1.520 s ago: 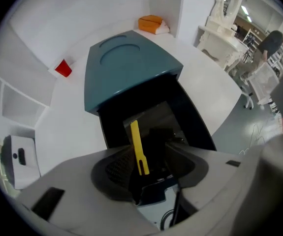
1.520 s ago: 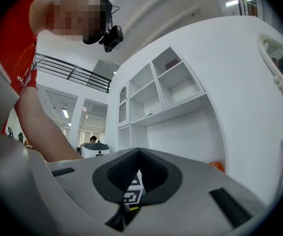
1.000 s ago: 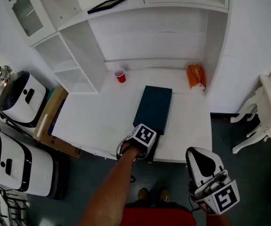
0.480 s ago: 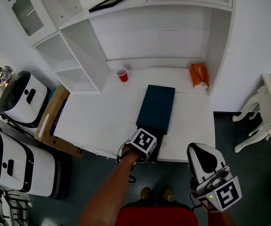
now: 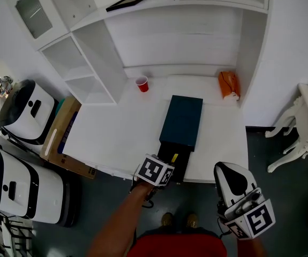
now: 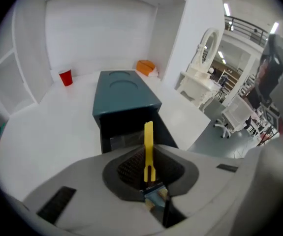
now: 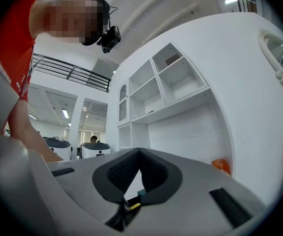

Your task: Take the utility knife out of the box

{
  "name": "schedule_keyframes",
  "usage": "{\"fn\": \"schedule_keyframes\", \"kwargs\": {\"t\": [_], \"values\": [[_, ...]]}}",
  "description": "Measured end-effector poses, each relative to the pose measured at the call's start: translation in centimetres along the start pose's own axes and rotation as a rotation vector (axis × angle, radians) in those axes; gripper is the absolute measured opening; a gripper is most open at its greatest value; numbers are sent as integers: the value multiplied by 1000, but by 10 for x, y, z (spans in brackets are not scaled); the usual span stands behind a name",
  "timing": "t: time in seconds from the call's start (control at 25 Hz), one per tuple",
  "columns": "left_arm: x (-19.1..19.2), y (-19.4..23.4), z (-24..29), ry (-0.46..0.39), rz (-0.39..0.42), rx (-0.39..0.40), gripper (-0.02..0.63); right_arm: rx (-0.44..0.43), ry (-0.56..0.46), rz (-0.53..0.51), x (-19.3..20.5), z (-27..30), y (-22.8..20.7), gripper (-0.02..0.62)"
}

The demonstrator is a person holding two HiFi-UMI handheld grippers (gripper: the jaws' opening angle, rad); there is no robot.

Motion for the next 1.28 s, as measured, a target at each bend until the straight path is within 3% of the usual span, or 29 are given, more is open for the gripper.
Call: {"fn": "schedule_keyframes", "kwargs": {"t": [0.24,0.48,0.68,0.84,1.28], "values": [[-17,-12,-51,-360,28,46,71,-8,15,-7,4,4,16,6],[-28,-37,-119,-777,122,56,71,-1,31,-21,5,7,31,6],[-22,-58,-166,-1007,170,56,71,2,30,-35,4,7,47,6],[-15,-71,-193,-1101,184,33,71,2,20,-40,1,9,59,8],[-9,-88,-207,-1064,266,13,71,18,10,-48,0,14,71,6]]}}
Point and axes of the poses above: the fingertips, and each gripper's own axes: z forward along the fingers, y to its left, x out of its underside, the point moved 6 cm from there along -z, backward along the fingers
